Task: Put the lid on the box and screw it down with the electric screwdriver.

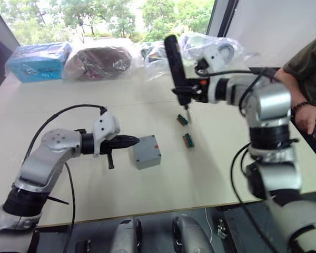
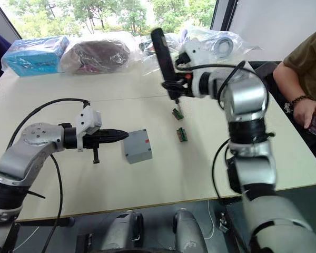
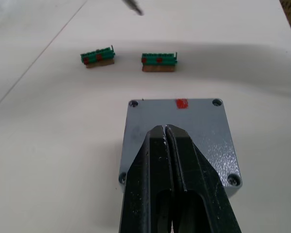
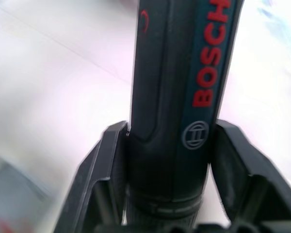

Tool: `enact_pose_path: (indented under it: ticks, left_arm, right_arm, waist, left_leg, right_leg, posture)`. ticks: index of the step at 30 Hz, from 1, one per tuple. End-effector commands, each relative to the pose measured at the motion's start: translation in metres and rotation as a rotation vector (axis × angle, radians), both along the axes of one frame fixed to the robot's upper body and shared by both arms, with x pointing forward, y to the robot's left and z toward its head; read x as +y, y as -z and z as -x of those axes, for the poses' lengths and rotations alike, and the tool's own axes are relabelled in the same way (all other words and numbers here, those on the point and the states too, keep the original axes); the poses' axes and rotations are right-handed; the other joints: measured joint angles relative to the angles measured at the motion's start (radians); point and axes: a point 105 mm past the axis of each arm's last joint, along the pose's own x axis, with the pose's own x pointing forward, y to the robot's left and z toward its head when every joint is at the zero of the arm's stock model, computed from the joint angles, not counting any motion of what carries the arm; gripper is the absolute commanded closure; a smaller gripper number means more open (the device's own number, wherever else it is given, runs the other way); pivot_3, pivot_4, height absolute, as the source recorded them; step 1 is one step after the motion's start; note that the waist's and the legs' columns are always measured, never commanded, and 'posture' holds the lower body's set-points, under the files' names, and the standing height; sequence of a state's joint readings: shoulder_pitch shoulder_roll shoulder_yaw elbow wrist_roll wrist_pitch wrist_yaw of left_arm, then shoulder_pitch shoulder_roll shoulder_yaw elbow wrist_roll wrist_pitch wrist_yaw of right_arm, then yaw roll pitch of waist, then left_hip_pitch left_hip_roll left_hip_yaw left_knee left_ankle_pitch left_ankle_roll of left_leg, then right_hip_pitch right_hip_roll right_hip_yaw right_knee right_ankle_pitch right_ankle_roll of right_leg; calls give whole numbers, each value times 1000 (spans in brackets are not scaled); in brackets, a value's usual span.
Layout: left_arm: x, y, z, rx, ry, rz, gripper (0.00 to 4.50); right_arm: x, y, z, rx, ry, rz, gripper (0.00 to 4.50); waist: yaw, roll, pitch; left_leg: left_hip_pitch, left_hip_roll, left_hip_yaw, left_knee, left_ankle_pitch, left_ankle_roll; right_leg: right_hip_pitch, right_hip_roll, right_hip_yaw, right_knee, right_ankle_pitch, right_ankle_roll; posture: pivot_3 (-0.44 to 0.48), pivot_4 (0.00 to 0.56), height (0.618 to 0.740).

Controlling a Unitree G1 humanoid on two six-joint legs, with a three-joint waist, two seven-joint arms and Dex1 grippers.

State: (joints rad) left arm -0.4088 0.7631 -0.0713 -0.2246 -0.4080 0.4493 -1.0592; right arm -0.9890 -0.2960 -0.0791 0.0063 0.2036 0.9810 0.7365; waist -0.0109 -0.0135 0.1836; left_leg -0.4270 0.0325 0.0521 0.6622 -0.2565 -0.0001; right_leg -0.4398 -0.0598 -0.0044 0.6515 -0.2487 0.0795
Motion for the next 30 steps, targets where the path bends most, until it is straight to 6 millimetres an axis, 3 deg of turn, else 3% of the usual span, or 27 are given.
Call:
enact_pose_path:
  ticks: [1, 8, 14, 30]
  left_arm:
    - [-4, -3, -4, 0, 30, -1, 4500]
    - [-8, 8, -10, 51, 51, 1, 4500]
    - [-12, 14, -12, 87, 57, 18, 4500]
    - [-11, 25, -18, 108, 36, -12, 4500]
  right_arm:
    - [9, -39, 26, -276, -46, -213, 2629]
    - [40, -18, 59, -340, -196, -344, 2629]
    - [53, 0, 68, -340, -210, -353, 2629]
    - [48, 33, 61, -349, -139, -273, 2629]
  waist:
    - [4, 0, 0]
    - [-2, 0, 0]
    - [-5, 0, 0]
    - [-3, -1, 0]
  left_leg:
    - [0, 0, 0, 1, 0, 0]
    - [0, -2, 0, 3, 0, 0]
    - [1, -1, 0, 3, 0, 0]
    - [2, -1, 0, 3, 0, 0]
  right_leg:
    - [1, -1, -1, 0, 0, 0]
    - [4, -3, 0, -4, 3, 5]
    - [4, -1, 0, -3, 3, 5]
    - [5, -2, 0, -3, 3, 5]
  posture:
    - [0, 150, 740]
    - [0, 150, 740]
    - [0, 150, 740]
    - [0, 150, 740]
